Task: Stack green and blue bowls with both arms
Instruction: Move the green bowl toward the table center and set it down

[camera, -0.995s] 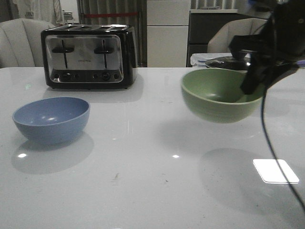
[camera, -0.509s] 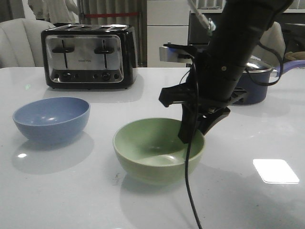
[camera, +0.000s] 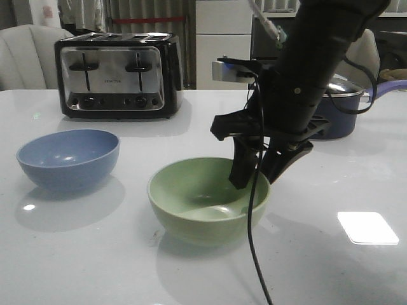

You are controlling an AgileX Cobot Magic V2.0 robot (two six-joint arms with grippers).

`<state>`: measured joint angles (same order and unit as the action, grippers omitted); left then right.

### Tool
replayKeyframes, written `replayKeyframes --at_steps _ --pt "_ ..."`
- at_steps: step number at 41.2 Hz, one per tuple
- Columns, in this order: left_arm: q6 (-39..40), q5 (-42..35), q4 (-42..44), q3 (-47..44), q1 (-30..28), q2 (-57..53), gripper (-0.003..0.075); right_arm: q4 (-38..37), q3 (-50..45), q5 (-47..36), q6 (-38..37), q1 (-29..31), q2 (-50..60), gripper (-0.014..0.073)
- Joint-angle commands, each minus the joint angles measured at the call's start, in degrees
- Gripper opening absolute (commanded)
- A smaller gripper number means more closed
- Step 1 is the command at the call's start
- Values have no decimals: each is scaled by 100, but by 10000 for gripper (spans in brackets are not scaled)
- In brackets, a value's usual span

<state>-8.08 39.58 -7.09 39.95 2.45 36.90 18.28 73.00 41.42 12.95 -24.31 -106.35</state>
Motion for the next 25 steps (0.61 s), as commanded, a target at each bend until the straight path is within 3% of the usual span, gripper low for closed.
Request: replayKeyframes --at_steps 1,13,25 --pt "-13 -408 -74 175 10 52 527 72 3 -269 84 -19 836 405" --pt "-13 -408 -74 175 10 52 527 -271 -1114 -707 369 -317 2860 405" --pt "-13 -382 -160 175 215 52 527 -627 -2141 -255 80 -330 4912 405"
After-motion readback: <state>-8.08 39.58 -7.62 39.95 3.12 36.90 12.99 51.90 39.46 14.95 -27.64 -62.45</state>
